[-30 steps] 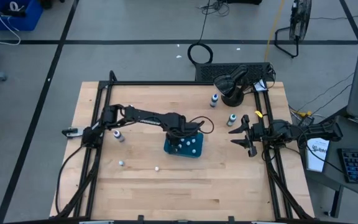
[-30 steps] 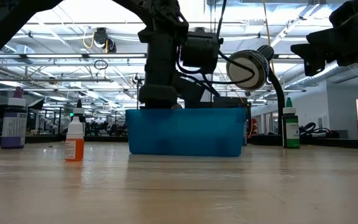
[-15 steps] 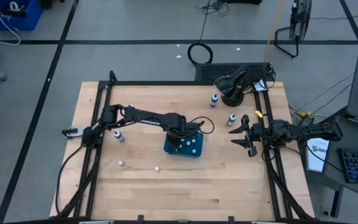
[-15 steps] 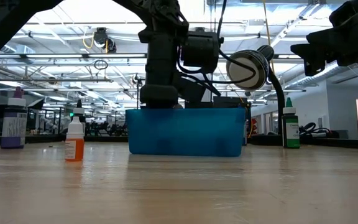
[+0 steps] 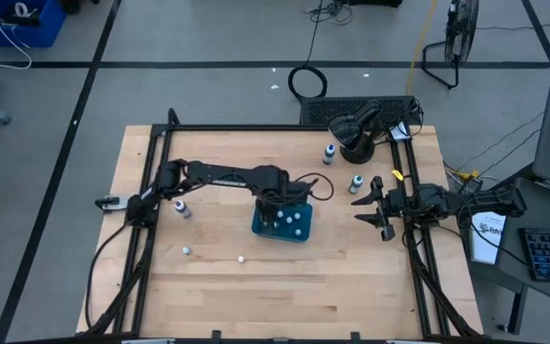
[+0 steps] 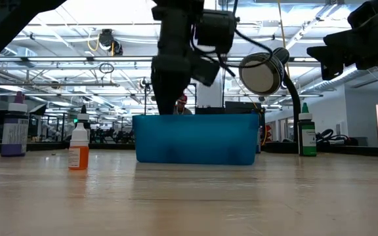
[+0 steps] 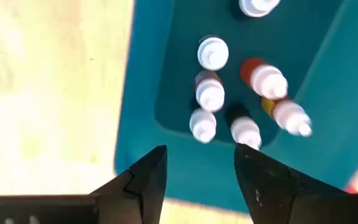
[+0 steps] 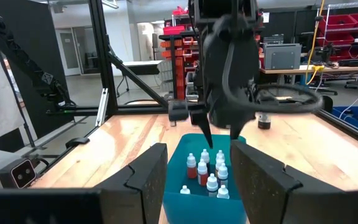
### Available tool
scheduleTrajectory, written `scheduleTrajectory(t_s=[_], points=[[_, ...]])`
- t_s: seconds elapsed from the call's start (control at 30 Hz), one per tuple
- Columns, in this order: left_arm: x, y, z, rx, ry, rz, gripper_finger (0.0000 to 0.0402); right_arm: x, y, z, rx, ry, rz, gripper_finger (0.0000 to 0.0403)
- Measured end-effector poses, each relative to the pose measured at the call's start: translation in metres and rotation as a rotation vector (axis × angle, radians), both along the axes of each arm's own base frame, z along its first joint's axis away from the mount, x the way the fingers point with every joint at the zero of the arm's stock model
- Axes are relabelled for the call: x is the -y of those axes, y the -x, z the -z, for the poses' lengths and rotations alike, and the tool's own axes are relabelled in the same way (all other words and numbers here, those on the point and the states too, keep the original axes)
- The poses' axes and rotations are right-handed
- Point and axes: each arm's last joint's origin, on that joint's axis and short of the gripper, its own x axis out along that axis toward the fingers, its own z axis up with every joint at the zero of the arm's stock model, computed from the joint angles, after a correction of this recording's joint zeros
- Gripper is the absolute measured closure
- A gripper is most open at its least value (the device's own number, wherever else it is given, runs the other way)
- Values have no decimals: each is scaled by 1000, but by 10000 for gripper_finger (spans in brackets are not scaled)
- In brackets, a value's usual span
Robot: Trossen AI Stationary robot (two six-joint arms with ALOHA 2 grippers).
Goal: Pick & Place food coloring
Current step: Put the small orange food coloring bottle into the blue bin
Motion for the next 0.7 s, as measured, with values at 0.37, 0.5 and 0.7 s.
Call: scheduleTrajectory(t_s=[0.37, 0.5, 0.7], points=[[60, 16, -43, 20, 62, 58, 209, 0, 0, 0, 0, 0, 0, 236], [101, 24, -45, 18, 62, 84, 200, 0, 0, 0, 4, 0, 0, 236], [150, 37, -36, 45, -44, 128, 195, 0, 0, 0, 1, 0, 0, 238]])
